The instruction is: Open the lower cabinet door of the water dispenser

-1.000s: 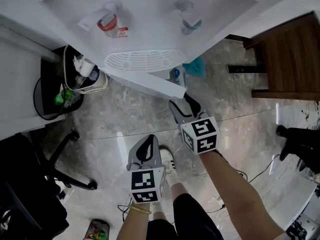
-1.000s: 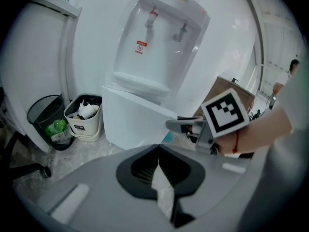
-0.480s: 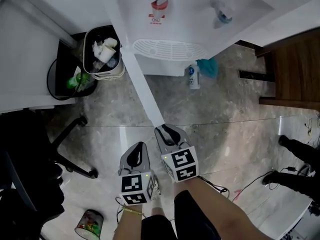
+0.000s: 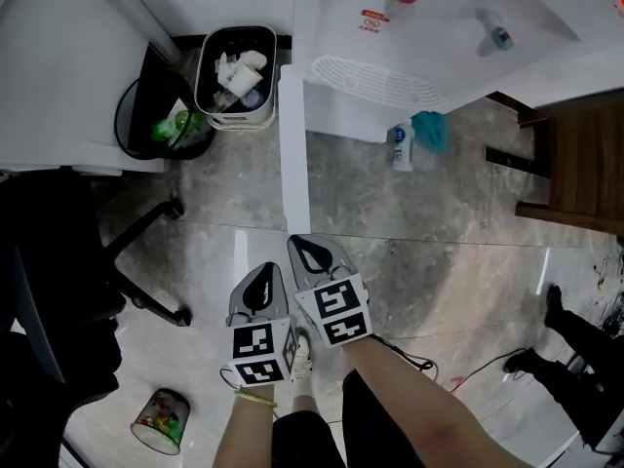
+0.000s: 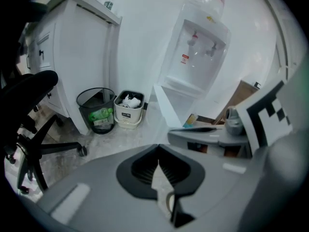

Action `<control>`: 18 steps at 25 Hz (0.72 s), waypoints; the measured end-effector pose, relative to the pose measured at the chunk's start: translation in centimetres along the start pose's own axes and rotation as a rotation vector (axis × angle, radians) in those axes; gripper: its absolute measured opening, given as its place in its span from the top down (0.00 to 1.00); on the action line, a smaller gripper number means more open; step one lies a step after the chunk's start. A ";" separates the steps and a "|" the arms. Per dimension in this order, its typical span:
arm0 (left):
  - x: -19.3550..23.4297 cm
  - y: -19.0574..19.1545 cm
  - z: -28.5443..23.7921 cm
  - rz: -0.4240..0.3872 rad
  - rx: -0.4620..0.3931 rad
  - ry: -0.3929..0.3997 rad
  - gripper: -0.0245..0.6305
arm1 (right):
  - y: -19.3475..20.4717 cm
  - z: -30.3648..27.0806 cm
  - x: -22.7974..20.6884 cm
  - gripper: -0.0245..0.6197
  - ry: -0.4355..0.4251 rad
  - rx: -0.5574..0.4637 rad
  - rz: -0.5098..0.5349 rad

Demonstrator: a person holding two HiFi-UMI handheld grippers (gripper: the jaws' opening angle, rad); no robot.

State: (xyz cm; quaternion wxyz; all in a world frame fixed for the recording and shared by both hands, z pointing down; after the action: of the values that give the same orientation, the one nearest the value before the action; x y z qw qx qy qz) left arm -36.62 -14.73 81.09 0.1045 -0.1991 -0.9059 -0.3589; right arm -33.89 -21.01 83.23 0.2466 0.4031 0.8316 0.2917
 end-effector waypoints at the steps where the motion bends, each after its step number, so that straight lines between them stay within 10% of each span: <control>1: 0.0 -0.1 0.1 0.001 -0.003 -0.001 0.95 | -0.1 0.0 0.1 0.96 -0.003 -0.001 0.005; 18: -5.9 0.2 5.4 -0.029 0.066 0.059 0.95 | 2.0 12.4 -1.5 0.96 0.050 0.025 -0.100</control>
State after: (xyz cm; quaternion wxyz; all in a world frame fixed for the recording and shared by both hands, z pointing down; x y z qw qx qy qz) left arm -31.48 -12.59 75.35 0.1327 -0.1716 -0.9165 -0.3360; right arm -23.93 -17.69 76.09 0.2351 0.3565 0.8602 0.2786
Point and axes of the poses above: the fingertips, and each gripper's own axes: z backward along the fingers, x to its left, y out of its underside, the point moved 2 cm from there along z, backward along the fingers, and after that the axes turned 8 degrees about y, right-handed, at the moved point
